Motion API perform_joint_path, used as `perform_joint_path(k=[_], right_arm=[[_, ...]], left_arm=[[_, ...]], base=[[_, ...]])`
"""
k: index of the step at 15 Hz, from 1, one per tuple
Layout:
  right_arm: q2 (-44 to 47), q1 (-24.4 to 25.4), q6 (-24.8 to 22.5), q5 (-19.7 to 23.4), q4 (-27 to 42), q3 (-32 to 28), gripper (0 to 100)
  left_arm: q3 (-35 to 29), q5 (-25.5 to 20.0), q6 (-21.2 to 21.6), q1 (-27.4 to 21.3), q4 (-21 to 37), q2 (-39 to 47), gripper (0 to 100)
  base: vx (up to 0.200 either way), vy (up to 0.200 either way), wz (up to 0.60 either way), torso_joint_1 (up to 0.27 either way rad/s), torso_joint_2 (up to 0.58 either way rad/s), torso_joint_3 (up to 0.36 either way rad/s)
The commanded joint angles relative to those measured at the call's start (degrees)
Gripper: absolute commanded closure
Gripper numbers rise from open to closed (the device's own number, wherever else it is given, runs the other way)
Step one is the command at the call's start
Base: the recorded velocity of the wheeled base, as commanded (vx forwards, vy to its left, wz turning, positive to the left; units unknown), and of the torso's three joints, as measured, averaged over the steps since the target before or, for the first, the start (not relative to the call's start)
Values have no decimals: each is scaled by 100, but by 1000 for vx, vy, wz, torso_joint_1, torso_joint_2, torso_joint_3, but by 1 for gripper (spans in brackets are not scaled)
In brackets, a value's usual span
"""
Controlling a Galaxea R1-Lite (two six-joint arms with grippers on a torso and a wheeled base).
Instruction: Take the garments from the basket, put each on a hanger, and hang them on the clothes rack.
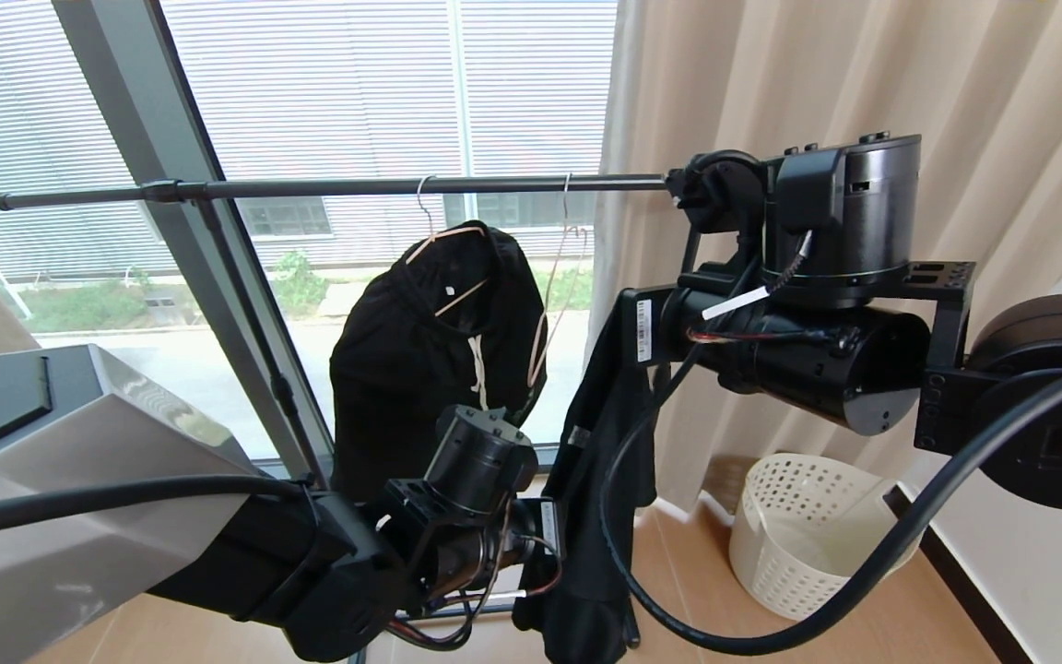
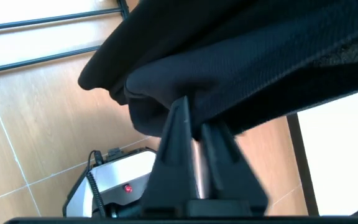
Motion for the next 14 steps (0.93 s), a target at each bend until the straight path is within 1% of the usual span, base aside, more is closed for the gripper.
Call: perform_joint_path(k=[1, 2, 5, 7, 8, 9, 10, 11, 12, 14], right_arm=[[38, -30, -10, -32, -32, 2, 100], [38, -83, -19, -164, -41, 2, 100], [12, -127, -203, -208, -23, 107, 100], [-199, -145, -854, -296, -32, 538, 100], [-278, -136, -1012, -287, -32, 670, 100], [-401, -145, -1267, -287, -32, 872, 100], [-471, -136, -1364, -287, -32, 951, 100], [-533, -136, -1443, -278, -32, 1013, 100], [-647, -109, -1504, -269, -32, 1092, 100], [-753, -57, -1574, -269, -32, 1250, 100]], left_arm=[[-7, 19, 5, 24, 3, -81, 100], [2, 45, 93, 94, 12, -222, 100], [-7, 45, 207, 279, 21, -450, 100], [-59, 37, 884, 507, 179, -986, 100], [-95, 28, 1122, 578, 293, -1136, 100], [-270, 19, 1658, 736, 724, -1364, 100], [-393, 19, 1895, 824, 1040, -1434, 100], [-552, 19, 2000, 868, 1313, -1452, 100], [-930, 28, 2062, 920, 1778, -1461, 100], [-1492, 28, 2071, 894, 2367, -1531, 100]], base=[[0, 0, 0, 0, 0, 0], [0, 0, 0, 0, 0, 0], [0, 0, 0, 0, 0, 0], [0, 0, 0, 0, 0, 0], [0, 0, 0, 0, 0, 0], [0, 0, 0, 0, 0, 0], [0, 0, 0, 0, 0, 0], [0, 0, 0, 0, 0, 0], [0, 0, 0, 0, 0, 0], [0, 0, 0, 0, 0, 0]])
